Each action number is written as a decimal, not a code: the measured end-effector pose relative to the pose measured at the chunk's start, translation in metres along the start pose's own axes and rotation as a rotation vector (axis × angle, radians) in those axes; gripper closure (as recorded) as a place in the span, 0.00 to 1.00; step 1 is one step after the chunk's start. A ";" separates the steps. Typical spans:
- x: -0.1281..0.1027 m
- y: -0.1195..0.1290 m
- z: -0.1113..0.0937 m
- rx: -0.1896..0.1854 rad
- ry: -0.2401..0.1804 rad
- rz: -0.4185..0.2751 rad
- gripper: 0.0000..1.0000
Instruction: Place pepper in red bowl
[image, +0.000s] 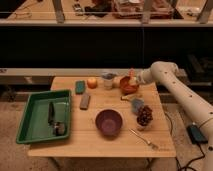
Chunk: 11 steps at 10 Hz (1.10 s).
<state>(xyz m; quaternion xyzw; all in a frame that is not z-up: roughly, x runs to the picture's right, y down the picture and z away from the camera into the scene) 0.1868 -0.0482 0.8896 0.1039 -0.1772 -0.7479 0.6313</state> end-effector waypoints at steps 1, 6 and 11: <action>0.001 0.001 0.004 -0.002 0.002 -0.006 1.00; 0.015 0.009 0.030 0.022 -0.008 -0.011 0.94; 0.023 0.015 0.043 -0.007 -0.024 -0.005 0.42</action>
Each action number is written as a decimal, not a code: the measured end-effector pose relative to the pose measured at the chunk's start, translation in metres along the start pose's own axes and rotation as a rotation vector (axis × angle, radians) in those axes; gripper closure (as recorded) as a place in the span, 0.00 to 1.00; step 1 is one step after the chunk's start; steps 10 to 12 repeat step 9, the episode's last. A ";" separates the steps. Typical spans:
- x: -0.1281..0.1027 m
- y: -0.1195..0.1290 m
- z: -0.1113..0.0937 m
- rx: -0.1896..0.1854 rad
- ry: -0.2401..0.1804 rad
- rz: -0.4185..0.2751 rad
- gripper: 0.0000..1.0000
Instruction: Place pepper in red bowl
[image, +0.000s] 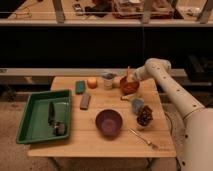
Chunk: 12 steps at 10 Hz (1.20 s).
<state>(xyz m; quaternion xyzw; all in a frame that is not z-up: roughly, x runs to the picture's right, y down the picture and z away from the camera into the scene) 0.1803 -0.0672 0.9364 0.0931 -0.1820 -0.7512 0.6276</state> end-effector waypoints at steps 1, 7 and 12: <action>0.000 0.002 0.000 -0.002 -0.004 0.005 0.35; -0.003 0.007 -0.003 -0.018 -0.022 0.020 0.20; -0.003 0.007 -0.003 -0.018 -0.022 0.020 0.20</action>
